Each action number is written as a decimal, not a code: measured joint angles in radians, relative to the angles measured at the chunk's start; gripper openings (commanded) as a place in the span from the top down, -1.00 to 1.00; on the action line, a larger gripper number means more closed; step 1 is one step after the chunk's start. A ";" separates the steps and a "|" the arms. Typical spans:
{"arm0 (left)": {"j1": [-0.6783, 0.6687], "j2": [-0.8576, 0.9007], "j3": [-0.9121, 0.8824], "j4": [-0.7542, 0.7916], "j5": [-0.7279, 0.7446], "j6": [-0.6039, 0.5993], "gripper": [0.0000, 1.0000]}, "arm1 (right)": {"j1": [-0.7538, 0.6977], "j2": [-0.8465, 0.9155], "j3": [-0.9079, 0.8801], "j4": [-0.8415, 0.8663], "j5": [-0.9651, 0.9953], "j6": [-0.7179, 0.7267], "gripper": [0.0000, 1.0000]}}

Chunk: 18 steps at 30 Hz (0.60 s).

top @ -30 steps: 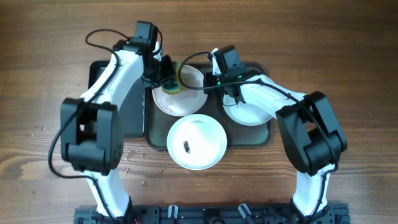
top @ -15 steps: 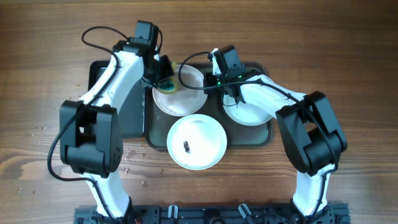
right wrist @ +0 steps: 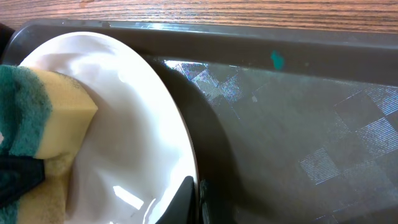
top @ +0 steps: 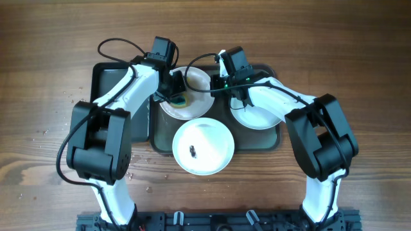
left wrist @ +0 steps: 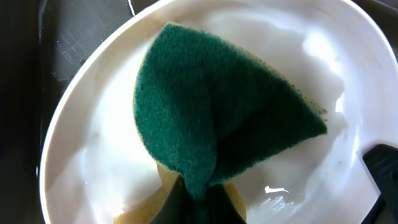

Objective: Clean dirty plates on tray and stack at the side
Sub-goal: 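Continue scrubbing the top-left white plate with the sponge in the left gripper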

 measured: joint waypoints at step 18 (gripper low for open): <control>-0.119 0.000 -0.014 0.127 0.083 0.000 0.92 | -0.001 0.000 0.000 0.000 0.000 0.000 0.91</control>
